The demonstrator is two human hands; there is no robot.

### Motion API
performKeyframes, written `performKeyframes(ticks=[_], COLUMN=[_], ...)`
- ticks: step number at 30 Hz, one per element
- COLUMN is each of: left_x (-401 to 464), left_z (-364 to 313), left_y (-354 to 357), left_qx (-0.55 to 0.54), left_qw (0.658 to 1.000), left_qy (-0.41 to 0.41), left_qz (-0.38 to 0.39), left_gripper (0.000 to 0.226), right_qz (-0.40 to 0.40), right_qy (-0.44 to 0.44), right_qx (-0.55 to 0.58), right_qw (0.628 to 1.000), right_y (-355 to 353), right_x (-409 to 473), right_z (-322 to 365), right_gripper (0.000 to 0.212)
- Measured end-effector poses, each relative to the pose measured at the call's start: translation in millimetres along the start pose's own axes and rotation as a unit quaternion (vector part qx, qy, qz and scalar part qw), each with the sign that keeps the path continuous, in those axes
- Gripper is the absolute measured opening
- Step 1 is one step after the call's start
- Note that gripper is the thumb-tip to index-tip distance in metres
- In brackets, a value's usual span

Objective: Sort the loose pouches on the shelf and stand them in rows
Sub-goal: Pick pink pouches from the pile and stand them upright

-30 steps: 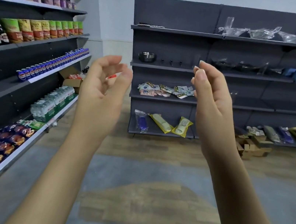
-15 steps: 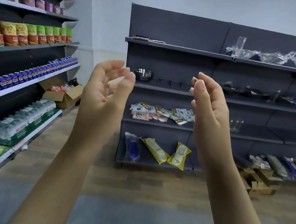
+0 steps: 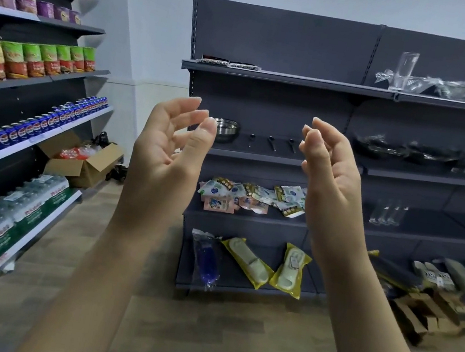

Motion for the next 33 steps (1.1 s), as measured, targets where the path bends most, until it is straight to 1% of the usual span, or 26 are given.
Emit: performKeyframes(ticks=[4, 7, 12, 17, 22, 26, 33], left_x=[43.5, 86.9, 173.0, 236.0, 268.4, 294.4, 333.7], left_z=[54.7, 97.5, 159.5, 211.2, 250.8, 267.5, 295.3], left_y=[26.1, 54.7, 112.8, 153.2, 167.3, 177.2, 182.6], left_qx=[0.005, 0.003, -0.008, -0.005, 0.025, 0.034, 0.034], left_qw=[1.0, 1.0, 1.0, 0.999, 0.996, 0.995, 0.996], left_qy=[-0.01, -0.015, -0.03, -0.047, -0.072, -0.083, -0.075], left_qz=[-0.003, 0.0, 0.0, -0.017, -0.046, -0.05, -0.04], left_gripper=[0.02, 0.024, 0.028, 0.03, 0.035, 0.034, 0.032], right_qz=[0.002, 0.002, 0.003, 0.008, 0.018, 0.03, 0.045], right_qy=[0.015, 0.023, 0.026, 0.042, 0.063, 0.063, 0.049], right_qx=[0.013, 0.016, 0.021, 0.031, 0.071, 0.076, 0.072], right_qw=[1.0, 1.0, 0.999, 0.999, 0.995, 0.995, 0.995], right_y=[-1.1, -4.9, -14.8, -22.4, -15.3, -4.7, 19.4], right_x=[50.6, 100.8, 202.0, 285.9, 332.5, 362.4, 403.6], right_z=[-58.4, -103.0, -159.8, -215.0, -268.4, -288.9, -310.8], right_gripper=[0.038, 0.041, 0.06, 0.049, 0.041, 0.041, 0.04])
Point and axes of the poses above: each hand's wrist, its own x-axis towards the middle knuckle, its own y-axis out of the palm, z = x × y, the point moved 1 cm from there along x, towards the middle knuckle, and after that the axes turned 1 degree about x, right-handed, at the moved point
